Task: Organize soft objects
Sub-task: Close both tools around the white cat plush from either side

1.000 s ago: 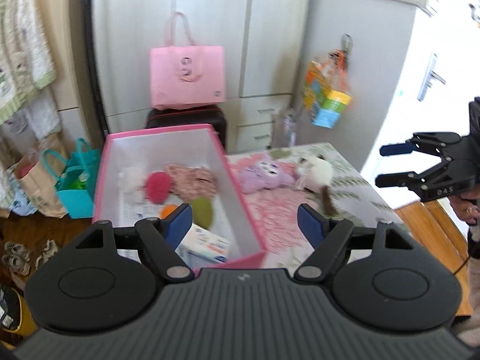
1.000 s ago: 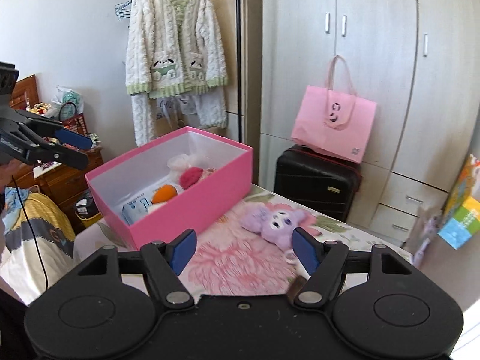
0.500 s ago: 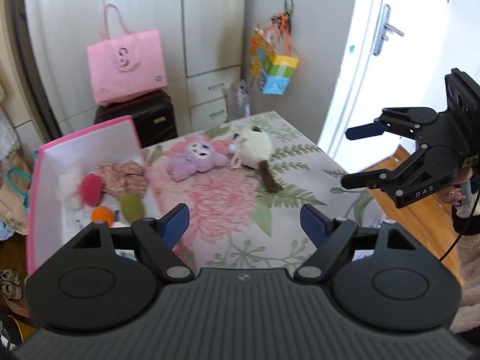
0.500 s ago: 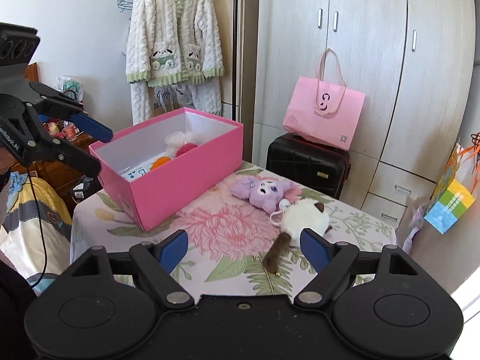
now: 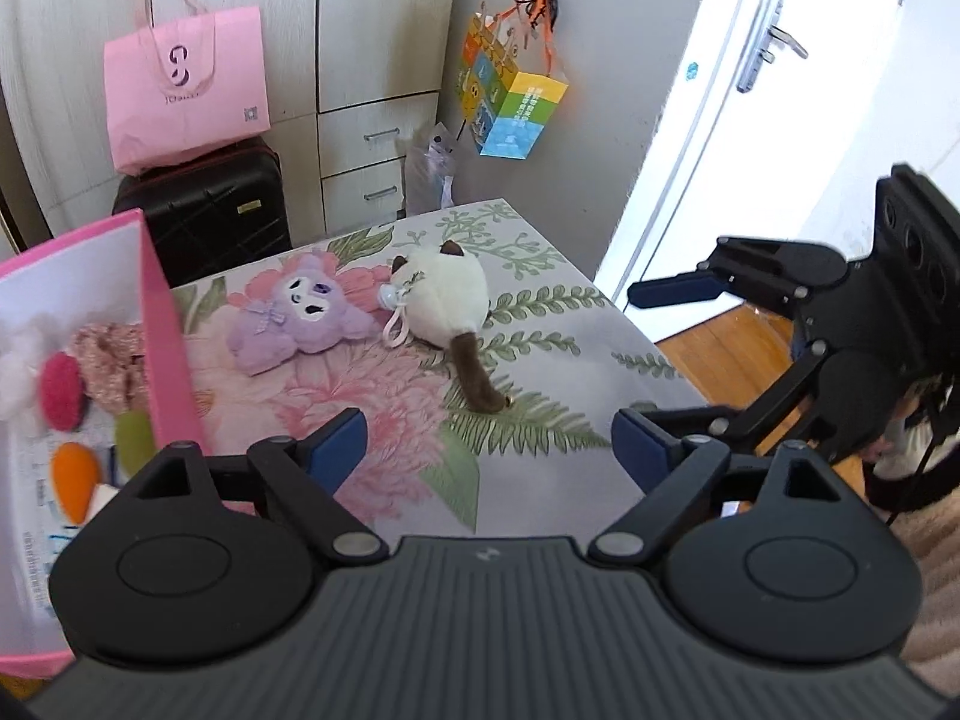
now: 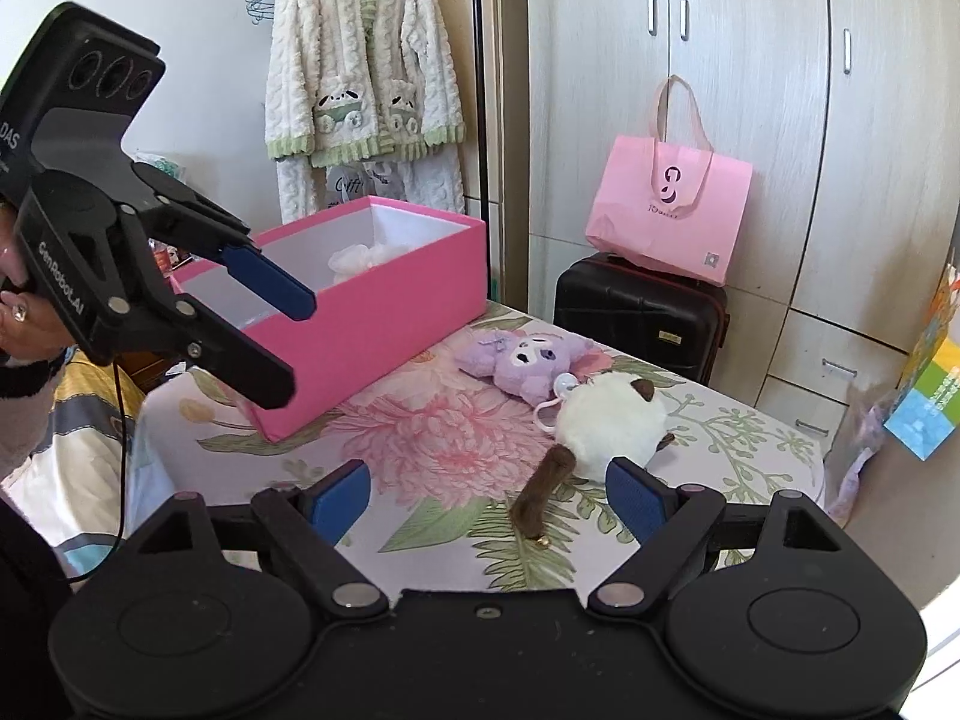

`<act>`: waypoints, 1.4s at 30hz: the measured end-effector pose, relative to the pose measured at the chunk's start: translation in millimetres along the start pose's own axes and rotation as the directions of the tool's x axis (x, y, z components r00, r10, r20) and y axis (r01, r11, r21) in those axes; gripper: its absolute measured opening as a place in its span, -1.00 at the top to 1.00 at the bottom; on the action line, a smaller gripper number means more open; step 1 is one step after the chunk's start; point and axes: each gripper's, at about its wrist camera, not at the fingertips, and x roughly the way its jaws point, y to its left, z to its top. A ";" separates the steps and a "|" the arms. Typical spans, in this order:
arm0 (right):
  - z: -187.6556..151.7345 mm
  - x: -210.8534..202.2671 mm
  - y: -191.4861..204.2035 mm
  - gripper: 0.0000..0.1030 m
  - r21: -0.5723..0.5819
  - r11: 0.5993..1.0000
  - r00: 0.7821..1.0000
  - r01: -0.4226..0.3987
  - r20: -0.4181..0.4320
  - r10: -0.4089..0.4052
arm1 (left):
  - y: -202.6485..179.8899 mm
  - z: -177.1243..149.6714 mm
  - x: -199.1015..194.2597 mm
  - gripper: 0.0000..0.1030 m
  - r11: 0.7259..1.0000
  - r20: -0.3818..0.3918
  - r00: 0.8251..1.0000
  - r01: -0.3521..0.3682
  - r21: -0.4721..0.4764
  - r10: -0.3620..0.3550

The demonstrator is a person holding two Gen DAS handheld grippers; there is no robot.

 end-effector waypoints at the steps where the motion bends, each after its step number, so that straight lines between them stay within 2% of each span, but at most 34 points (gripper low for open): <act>1: -1.9 5.3 -3.0 -0.72 0.003 1.000 1.000 0.000 0.001 0.000 | 1.4 1.3 5.9 -0.74 1.000 0.002 1.000 0.006 -0.011 -0.006; 6: -9.6 31.2 -19.9 -0.72 0.014 1.000 0.999 0.004 0.038 -0.004 | 8.8 6.0 39.6 -0.74 0.998 0.021 1.000 0.016 -0.066 -0.015; 11: -11.0 56.1 -31.1 -0.72 0.008 1.000 0.997 0.026 0.075 -0.027 | 15.8 10.7 72.4 -0.71 0.993 0.058 0.998 -0.003 -0.120 0.010; 17: -9.4 90.8 -41.1 -0.73 0.002 0.996 0.996 0.086 0.039 -0.086 | 23.8 18.3 108.0 -0.68 0.983 0.088 0.995 -0.018 -0.182 0.034; 21: -8.0 110.5 -52.7 -0.73 0.041 0.994 0.994 0.105 0.008 -0.105 | 30.3 24.2 128.9 -0.64 0.974 0.106 0.993 -0.031 -0.223 0.056; 24: -6.6 125.6 -63.7 -0.73 0.092 0.991 0.995 0.095 -0.022 -0.094 | 31.6 27.9 142.1 -0.55 0.974 0.136 0.986 -0.070 -0.214 0.100; 26: -7.8 133.2 -70.0 -0.73 0.126 0.988 0.996 0.084 -0.030 -0.080 | 34.2 29.3 151.4 -0.38 0.973 0.141 0.984 -0.080 -0.217 0.113; 30: -11.6 148.8 -81.4 -0.73 0.210 0.977 0.998 0.044 -0.057 -0.033 | 41.7 27.6 163.3 -0.27 0.970 0.153 0.984 -0.048 -0.238 0.086; 33: -15.9 157.9 -83.6 -0.74 0.258 0.966 0.998 0.022 -0.070 -0.004 | 41.6 26.1 163.7 -0.11 0.972 0.157 0.985 -0.039 -0.232 0.077; 34: -17.4 159.1 -83.0 -0.75 0.264 0.964 0.998 0.023 -0.059 -0.007 | 42.0 25.5 164.3 0.01 0.973 0.154 0.986 -0.028 -0.230 0.065; 36: -20.4 160.3 -81.5 -0.72 0.275 0.961 0.999 0.030 -0.039 -0.020 | 43.7 24.5 168.2 0.01 0.969 0.137 0.990 0.001 -0.246 0.034; 42: -22.0 161.6 -72.6 -0.53 0.239 0.967 0.996 0.091 -0.028 -0.087 | 42.2 22.8 167.2 0.03 0.972 0.144 0.989 0.004 -0.234 0.030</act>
